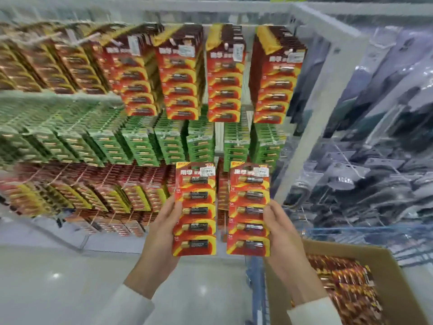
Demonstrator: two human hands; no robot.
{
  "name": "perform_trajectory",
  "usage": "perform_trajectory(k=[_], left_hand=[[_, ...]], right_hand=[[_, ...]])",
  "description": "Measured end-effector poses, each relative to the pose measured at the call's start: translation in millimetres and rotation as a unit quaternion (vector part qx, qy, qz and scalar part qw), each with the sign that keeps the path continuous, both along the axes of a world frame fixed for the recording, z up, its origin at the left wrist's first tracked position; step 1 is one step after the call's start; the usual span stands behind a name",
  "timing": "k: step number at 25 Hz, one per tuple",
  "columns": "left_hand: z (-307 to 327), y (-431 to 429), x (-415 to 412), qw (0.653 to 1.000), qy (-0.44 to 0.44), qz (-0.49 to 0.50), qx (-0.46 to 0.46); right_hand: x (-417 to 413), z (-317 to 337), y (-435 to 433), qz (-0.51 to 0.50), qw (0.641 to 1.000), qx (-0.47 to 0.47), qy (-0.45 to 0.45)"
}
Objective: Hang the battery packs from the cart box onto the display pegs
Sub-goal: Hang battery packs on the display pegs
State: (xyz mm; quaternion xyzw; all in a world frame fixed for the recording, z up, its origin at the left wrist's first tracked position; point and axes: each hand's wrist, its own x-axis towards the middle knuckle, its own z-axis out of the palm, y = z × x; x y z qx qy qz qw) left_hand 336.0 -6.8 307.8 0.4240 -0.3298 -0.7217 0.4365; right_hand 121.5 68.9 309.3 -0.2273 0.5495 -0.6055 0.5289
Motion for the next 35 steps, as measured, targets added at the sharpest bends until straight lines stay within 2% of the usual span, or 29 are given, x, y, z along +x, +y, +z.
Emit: perform_trajectory(k=[8, 10, 13, 16, 19, 27, 35], left_hand=[[37.0, -59.6, 180.8, 0.986, -0.020, 0.164, -0.022], [42.1, -76.8, 226.3, 0.983, -0.033, 0.177, -0.028], [42.9, -102.8, 283.4, 0.981, -0.034, 0.186, -0.037], [45.0, -130.4, 316.0, 0.980, -0.030, 0.195, -0.031], [58.5, -161.3, 331.9, 0.979, -0.043, 0.193, -0.056], [146.0, -264.2, 337.2, 0.954, -0.047, 0.213, -0.206], [159.4, -313.0, 337.5, 0.950, -0.059, 0.228, -0.204]], right_hand=[[174.6, 28.0, -114.2, 0.032, 0.998, -0.010, -0.050], [221.6, 39.8, -134.7, 0.041, 0.997, -0.001, -0.067], [279.9, 59.1, -163.4, 0.055, 0.997, 0.007, -0.046], [310.9, 65.9, -184.6, 0.049, 0.998, 0.004, -0.044], [327.9, 68.5, -206.2, 0.029, 0.998, 0.004, -0.047], [328.4, 69.3, -271.2, 0.026, 0.997, -0.023, -0.063], [321.1, 76.6, -312.1, 0.048, 0.995, -0.017, -0.090]])
